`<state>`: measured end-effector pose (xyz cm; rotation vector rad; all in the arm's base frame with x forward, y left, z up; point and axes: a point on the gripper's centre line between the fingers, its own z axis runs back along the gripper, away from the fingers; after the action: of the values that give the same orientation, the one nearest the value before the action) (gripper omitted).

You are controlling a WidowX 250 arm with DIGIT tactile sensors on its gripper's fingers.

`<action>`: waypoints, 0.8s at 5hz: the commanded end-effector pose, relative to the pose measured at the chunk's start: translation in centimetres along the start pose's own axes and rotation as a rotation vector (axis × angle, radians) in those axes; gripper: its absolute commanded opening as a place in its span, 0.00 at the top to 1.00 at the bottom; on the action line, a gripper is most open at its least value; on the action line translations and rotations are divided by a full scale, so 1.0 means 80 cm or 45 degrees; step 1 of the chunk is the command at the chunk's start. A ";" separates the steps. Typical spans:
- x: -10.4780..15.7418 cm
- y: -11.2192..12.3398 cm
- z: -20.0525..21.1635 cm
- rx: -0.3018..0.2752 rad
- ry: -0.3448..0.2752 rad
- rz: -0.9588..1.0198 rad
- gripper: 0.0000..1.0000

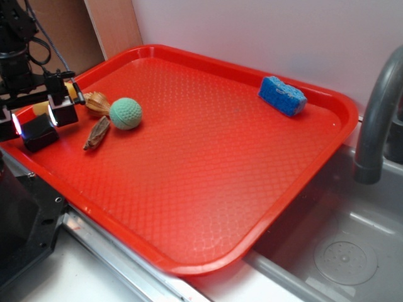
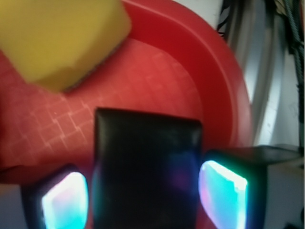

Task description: Grab the black box.

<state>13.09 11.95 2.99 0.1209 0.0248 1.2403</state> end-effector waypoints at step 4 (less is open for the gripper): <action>-0.007 -0.001 0.006 0.005 -0.006 -0.223 1.00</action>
<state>13.95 11.48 2.67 0.1201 0.0662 1.0797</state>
